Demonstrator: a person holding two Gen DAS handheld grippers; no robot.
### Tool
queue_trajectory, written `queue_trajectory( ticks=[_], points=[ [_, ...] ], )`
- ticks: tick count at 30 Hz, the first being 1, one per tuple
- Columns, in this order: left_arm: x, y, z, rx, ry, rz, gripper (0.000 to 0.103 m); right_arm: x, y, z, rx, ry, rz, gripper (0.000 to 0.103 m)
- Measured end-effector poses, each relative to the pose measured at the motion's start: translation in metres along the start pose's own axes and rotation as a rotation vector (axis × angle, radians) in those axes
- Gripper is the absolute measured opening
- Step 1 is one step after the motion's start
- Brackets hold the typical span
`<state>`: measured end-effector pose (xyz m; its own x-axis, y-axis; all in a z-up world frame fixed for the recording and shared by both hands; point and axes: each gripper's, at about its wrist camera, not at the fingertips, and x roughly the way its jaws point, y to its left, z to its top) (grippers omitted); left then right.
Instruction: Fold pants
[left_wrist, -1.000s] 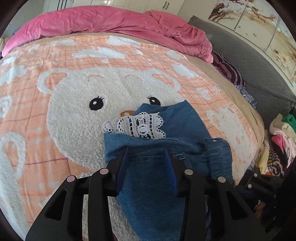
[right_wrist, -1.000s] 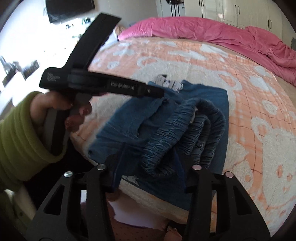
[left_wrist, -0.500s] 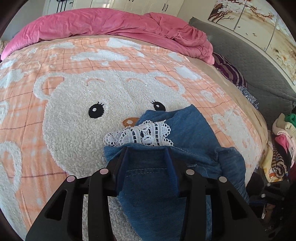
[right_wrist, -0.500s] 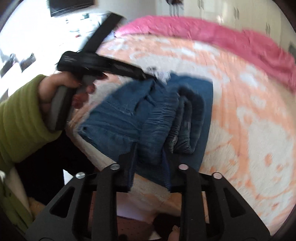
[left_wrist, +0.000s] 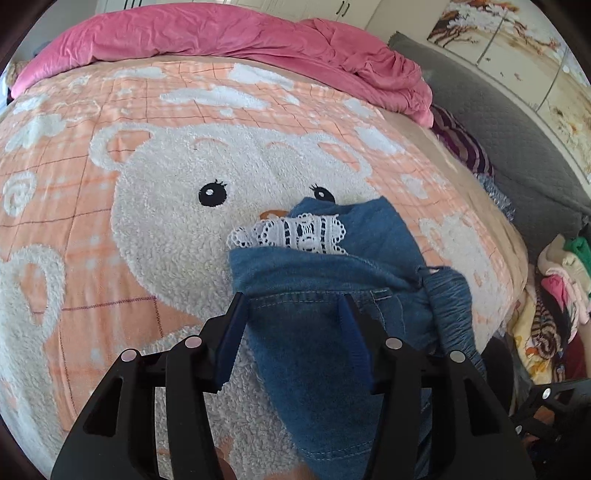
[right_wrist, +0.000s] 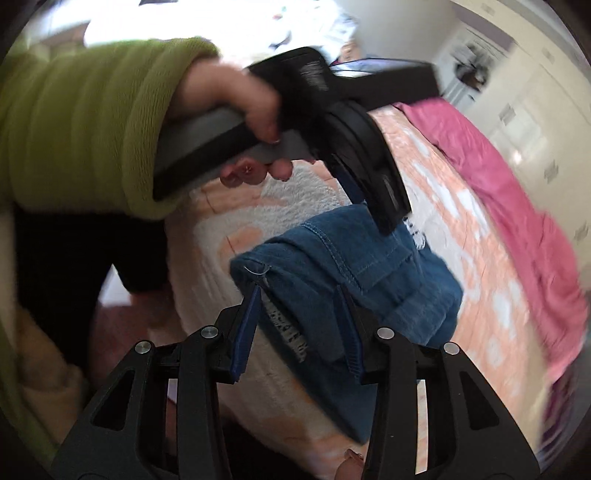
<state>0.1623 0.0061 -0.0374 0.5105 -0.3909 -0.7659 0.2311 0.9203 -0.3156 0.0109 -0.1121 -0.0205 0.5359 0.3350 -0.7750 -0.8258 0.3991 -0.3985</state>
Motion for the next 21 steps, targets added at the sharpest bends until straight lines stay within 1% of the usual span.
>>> queue_trajectory(
  ticks=[1,3,4,7,9,11,12,14,16,20,21],
  points=[
    [0.002,-0.002,-0.001,0.011,0.002,0.014,0.05,0.004,0.002,0.002,-0.04,0.013,-0.014,0.031],
    [0.003,-0.003,-0.001,0.024,-0.001,0.027,0.05,0.011,0.008,0.003,-0.098,0.039,-0.022,0.017],
    [0.004,-0.003,-0.002,0.025,0.001,0.032,0.05,0.012,0.009,0.003,-0.106,0.044,-0.017,0.014],
    [0.007,-0.003,-0.003,0.022,0.006,0.039,0.051,0.013,0.003,0.0,-0.066,0.035,0.027,0.012],
    [0.008,-0.003,-0.002,0.022,0.007,0.044,0.052,0.009,-0.003,-0.004,-0.027,0.026,0.058,0.005],
    [0.009,-0.001,-0.002,0.017,0.009,0.042,0.053,0.004,-0.01,-0.008,0.023,0.019,0.119,0.002],
    [0.01,-0.001,-0.002,0.015,0.011,0.044,0.055,0.001,-0.01,-0.01,0.037,0.012,0.148,0.002],
    [0.011,0.0,-0.002,0.008,0.017,0.041,0.056,-0.006,-0.007,-0.017,0.043,0.003,0.189,0.002],
    [0.012,0.0,-0.002,0.011,0.016,0.042,0.057,-0.002,-0.007,-0.025,0.087,0.021,0.204,0.002],
    [0.013,-0.002,-0.003,0.013,0.017,0.046,0.059,0.008,-0.006,-0.034,0.174,0.024,0.221,0.002],
    [0.013,-0.002,-0.003,0.012,0.017,0.045,0.059,0.01,-0.006,-0.035,0.201,0.023,0.227,0.004]
  ],
)
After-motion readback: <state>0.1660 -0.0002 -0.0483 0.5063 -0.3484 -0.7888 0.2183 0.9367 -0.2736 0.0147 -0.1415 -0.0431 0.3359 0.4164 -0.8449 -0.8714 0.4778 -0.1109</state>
